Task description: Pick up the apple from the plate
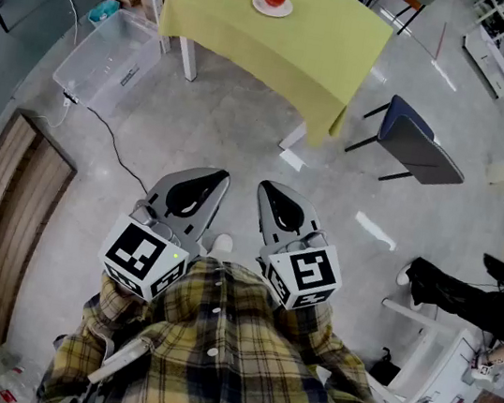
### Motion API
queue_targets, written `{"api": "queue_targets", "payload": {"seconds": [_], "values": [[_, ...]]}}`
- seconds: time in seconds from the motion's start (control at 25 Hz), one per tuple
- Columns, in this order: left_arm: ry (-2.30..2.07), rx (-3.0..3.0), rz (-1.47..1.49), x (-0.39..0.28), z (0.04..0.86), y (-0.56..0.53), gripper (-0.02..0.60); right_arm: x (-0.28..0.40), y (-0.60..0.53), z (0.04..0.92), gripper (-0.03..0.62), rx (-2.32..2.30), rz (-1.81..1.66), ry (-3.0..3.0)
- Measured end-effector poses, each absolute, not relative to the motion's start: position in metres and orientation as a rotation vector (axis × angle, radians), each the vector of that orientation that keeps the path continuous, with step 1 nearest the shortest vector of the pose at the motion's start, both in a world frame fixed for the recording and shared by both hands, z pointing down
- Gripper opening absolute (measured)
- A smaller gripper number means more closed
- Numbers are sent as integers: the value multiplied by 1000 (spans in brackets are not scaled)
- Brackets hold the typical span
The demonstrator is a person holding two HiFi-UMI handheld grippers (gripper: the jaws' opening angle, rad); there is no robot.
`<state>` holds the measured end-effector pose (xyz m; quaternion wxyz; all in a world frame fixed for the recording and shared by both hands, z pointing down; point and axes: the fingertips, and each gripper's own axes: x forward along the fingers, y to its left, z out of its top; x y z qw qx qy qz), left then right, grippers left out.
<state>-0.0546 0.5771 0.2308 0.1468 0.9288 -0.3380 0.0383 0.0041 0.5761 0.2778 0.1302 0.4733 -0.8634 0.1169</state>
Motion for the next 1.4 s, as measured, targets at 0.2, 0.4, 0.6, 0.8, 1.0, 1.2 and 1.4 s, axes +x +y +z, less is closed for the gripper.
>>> {"api": "queue_targets", "payload": {"seconds": [0.2, 0.4, 0.6, 0.8, 1.0, 1.2, 1.4], "values": [[-966, 2666, 78, -51, 229, 572, 8, 4, 574, 276, -3, 1366, 321, -2528], [-955, 2663, 70, -53, 232, 566, 8, 3, 569, 275, -3, 1375, 293, -2523], [-936, 2662, 65, -48, 234, 563, 8, 8, 566, 273, -3, 1385, 290, -2525], [-939, 2666, 91, -39, 239, 566, 8, 15, 570, 275, -3, 1377, 287, -2534], [-952, 2658, 100, -31, 245, 571, 8, 24, 573, 279, -3, 1373, 295, -2540], [-969, 2635, 104, -28, 251, 570, 8, 25, 572, 282, -3, 1355, 313, -2547], [-990, 2607, 106, -37, 261, 550, 8, 16, 555, 292, -3, 1319, 345, -2550]]}}
